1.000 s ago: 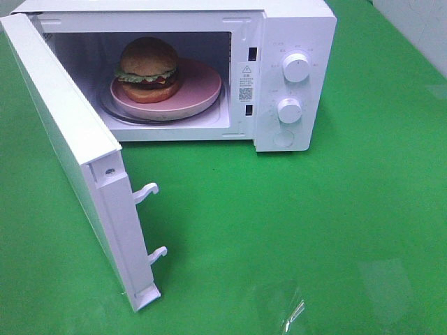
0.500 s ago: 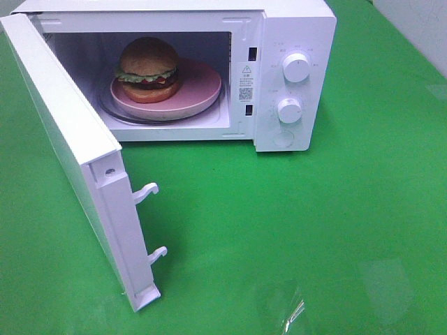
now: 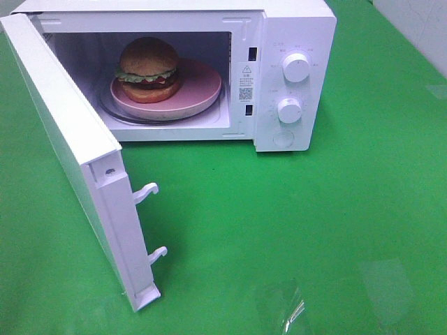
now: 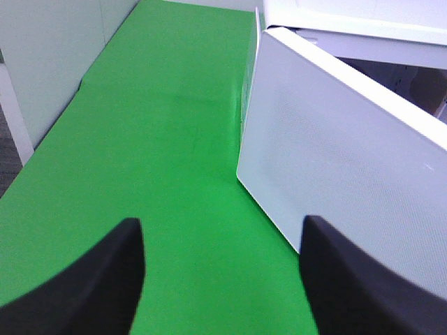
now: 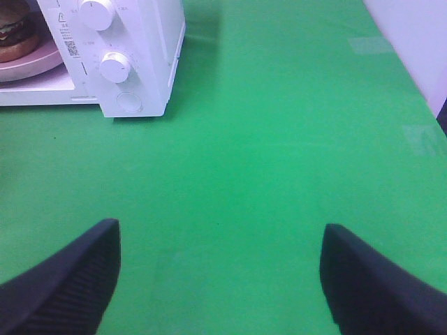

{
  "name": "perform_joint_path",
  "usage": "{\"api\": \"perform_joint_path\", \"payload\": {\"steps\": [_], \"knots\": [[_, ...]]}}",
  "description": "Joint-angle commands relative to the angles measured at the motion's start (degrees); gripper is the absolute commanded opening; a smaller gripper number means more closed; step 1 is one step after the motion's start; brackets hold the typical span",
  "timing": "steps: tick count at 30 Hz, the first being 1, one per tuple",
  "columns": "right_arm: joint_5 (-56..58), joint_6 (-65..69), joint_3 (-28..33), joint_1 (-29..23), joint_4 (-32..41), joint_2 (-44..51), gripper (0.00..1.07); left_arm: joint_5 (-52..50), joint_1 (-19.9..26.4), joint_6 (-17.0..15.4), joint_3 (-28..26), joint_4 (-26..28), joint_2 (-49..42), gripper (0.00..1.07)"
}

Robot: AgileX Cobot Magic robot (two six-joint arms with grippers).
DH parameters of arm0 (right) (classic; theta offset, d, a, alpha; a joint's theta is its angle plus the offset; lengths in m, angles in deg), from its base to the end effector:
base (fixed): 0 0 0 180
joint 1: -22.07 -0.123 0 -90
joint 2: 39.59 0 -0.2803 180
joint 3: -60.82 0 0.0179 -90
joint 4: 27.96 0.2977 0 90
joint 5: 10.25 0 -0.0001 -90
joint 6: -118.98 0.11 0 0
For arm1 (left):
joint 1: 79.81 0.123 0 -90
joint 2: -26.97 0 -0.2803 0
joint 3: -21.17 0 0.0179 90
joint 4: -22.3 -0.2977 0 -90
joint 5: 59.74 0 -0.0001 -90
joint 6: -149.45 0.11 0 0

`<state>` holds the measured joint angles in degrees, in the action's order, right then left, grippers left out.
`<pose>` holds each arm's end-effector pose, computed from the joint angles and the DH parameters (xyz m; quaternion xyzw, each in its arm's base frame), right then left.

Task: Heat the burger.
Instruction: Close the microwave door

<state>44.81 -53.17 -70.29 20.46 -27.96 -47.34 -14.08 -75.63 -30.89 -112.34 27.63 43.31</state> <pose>0.0632 0.0018 0.2987 0.0450 0.8263 0.0463 0.5594 0.0921 -0.0006 0.3190 -0.0389 0.8097 -0.0264 0.5849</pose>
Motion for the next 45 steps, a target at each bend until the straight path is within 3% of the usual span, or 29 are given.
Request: {"api": "perform_joint_path", "payload": {"steps": [1, 3, 6, 7, 13, 15, 21, 27, 30, 32, 34, 35, 36, 37, 38, 39, 40, 41, 42, 45], "knots": [[-0.29, -0.63, 0.06, 0.17, 0.0, 1.55, 0.75, -4.87, 0.06, -0.46, 0.74, 0.46, 2.01, 0.42], [-0.29, -0.63, 0.06, 0.17, 0.0, 1.55, 0.75, -12.26, 0.06, -0.46, 2.86, 0.69, 4.93, 0.15], [-0.29, -0.63, 0.06, 0.17, 0.0, 1.55, 0.75, -13.64, 0.06, -0.46, 3.38, 0.69, 5.44, 0.1], [-0.29, -0.63, 0.06, 0.17, 0.0, 1.55, 0.75, -17.13, 0.06, -0.46, 4.81, 0.74, 6.76, 0.0], [-0.29, -0.63, 0.06, 0.17, 0.0, 1.55, 0.75, -27.44, 0.06, -0.46, 8.94, 1.38, 9.74, 0.0], [-0.29, -0.63, 0.06, 0.17, 0.0, 1.55, 0.75, -38.62, 0.06, -0.4, 13.06, 1.49, 13.01, 0.0], [-0.29, -0.63, 0.06, 0.17, 0.0, 1.55, 0.75, -55.06, 0.06, -0.46, 17.76, 1.32, 19.02, 0.0], [-0.29, -0.63, 0.06, 0.17, 0.0, 1.55, 0.75, -63.66, 0.06, -1.15, 19.48, 0.34, 25.67, 0.0], [-0.29, -0.63, 0.06, 0.17, 0.0, 1.55, 0.75, -67.72, 0.06, -3.95, 19.71, -5.33, 31.28, 0.0], [-0.29, -0.63, 0.06, 0.17, 0.0, 1.55, 0.75, -67.72, 0.06, -3.95, 19.71, -5.33, 31.28, 0.0], [-0.29, -0.63, 0.06, 0.17, 0.0, 1.55, 0.75, -72.14, 0.06, -8.65, 19.71, -13.58, 36.55, 0.0], [-0.29, -0.63, 0.06, 0.17, 0.0, 1.55, 0.75, -72.14, 0.06, -8.65, 19.71, -13.58, 36.55, 0.0], [-0.29, -0.63, 0.06, 0.17, 0.0, 1.55, 0.75, -74.71, 0.06, -11.57, 19.71, -18.79, 39.42, 0.0], [-0.29, -0.63, 0.06, 0.17, 0.0, 1.55, 0.75, -74.71, 0.06, -11.57, 19.71, -18.79, 39.42, 0.0], [-0.29, -0.63, 0.06, 0.17, 0.0, 1.55, 0.75, -76.89, 0.06, -13.92, 19.71, -23.32, 41.94, 0.0], [-0.29, -0.63, 0.06, 0.17, 0.0, 1.55, 0.75, -76.89, 0.06, -13.92, 19.71, -23.32, 41.94, 0.0], [-0.29, -0.63, 0.06, 0.17, 0.0, 1.55, 0.75, -79.13, 0.06, -16.33, 19.71, -27.79, 44.52, 0.0], [-0.29, -0.63, 0.06, 0.17, 0.0, 1.55, 0.75, -79.13, 0.06, -16.33, 19.71, -27.79, 44.52, 0.0], [-0.29, -0.63, 0.06, 0.17, 0.0, 1.55, 0.75, -82.51, 0.06, -18.33, 19.71, -31.4, 46.98, 0.0], [-0.29, -0.63, 0.06, 0.17, 0.0, 1.55, 0.75, -87.09, 0.06, -20.4, 19.71, -34.55, 51.05, 0.0]]}}
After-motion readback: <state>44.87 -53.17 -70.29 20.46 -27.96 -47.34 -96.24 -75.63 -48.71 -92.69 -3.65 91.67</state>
